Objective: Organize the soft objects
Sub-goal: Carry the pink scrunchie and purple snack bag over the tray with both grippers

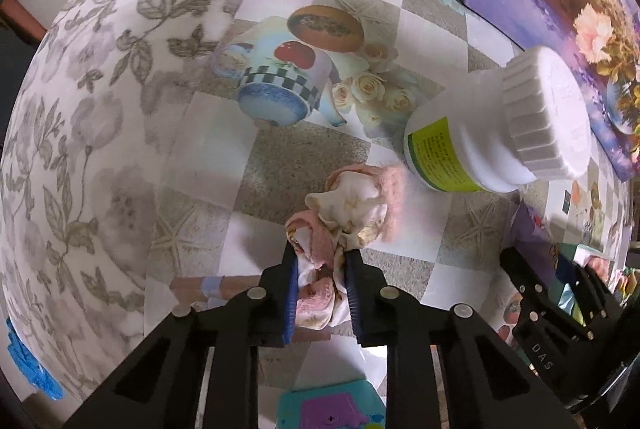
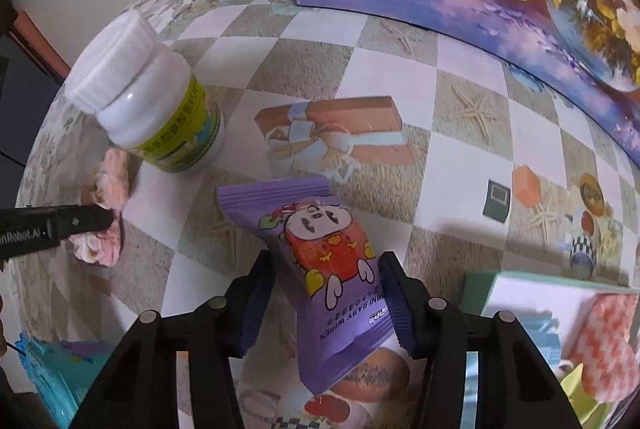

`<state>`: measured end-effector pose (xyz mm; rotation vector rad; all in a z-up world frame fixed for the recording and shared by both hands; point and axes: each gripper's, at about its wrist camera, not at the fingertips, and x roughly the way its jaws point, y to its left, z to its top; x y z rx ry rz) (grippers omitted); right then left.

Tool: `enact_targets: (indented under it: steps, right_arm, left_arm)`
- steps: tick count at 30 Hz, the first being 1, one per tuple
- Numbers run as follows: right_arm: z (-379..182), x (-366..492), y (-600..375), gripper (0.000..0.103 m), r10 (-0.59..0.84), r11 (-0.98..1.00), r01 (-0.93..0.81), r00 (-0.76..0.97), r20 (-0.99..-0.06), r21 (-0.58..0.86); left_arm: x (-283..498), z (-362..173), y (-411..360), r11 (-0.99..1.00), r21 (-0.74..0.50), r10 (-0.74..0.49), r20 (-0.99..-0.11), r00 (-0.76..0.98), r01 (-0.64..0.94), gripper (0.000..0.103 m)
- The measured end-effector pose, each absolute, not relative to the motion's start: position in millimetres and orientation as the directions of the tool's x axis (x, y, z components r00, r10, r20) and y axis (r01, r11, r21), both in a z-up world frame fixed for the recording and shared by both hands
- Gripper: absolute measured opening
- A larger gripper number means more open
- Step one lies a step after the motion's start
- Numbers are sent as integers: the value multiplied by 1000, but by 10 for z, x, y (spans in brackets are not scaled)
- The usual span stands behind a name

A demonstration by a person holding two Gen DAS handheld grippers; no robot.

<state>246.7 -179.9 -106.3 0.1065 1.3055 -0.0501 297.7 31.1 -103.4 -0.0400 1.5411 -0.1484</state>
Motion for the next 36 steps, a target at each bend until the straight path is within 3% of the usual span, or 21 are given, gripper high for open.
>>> enact_targets:
  steps: [15, 36]
  right_arm:
    - [-811, 1904, -1908, 47, 91, 981, 139, 298, -950, 137]
    - [-59, 1137, -2170, 47, 102, 951, 227, 417, -903, 212]
  left_arm:
    - [2738, -655, 493, 987, -161, -162, -982, 99, 18, 20]
    - [1904, 358, 67, 962, -271, -266, -908, 322, 30, 20]
